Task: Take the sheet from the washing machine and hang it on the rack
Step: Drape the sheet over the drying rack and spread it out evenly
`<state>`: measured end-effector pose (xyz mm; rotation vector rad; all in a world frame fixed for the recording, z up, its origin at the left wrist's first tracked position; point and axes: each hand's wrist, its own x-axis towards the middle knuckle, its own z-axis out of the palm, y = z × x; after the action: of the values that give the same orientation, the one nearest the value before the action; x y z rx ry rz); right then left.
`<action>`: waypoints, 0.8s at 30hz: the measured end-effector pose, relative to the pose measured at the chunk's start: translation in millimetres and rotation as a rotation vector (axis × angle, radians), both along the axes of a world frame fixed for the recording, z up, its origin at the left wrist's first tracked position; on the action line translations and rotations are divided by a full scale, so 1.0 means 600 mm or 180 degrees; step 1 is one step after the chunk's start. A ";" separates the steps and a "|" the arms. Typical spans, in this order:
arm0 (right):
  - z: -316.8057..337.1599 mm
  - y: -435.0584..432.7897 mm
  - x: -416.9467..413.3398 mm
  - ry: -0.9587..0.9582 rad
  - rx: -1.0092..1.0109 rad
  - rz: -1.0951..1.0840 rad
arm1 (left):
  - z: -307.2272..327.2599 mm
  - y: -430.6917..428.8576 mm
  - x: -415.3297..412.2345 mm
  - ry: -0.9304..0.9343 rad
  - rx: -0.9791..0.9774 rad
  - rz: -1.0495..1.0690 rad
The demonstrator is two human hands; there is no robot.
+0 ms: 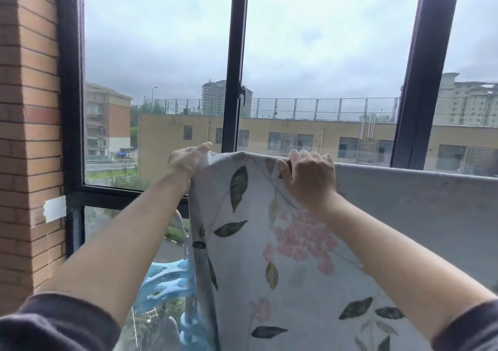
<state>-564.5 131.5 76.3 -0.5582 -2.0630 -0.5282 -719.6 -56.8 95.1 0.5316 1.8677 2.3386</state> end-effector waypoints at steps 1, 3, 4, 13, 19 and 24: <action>0.003 0.002 0.000 -0.0025 0.0005 0.0009 | 0.003 0.000 0.002 0.0083 -0.0167 -0.0167; 0.004 0.002 -0.002 -0.0040 0.0014 0.0029 | 0.008 0.001 0.014 0.0361 -0.0409 -0.0245; 0.004 0.002 -0.004 -0.0030 0.0034 0.0037 | 0.011 0.005 0.021 0.0525 -0.0471 -0.0220; 0.002 -0.002 -0.013 0.0118 0.0136 0.0099 | 0.043 0.081 0.105 0.0946 -0.0442 -0.0446; -0.001 0.019 0.009 0.0191 0.0283 0.0221 | 0.027 0.059 0.101 0.1279 -0.1495 0.0033; 0.001 0.012 0.012 0.0209 0.0289 0.0390 | 0.025 0.042 0.111 0.1368 -0.1877 -0.0226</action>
<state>-557.6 138.6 77.0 -0.3883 -1.9857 -0.5218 -652.8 -31.7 110.3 1.0433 2.5172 1.5811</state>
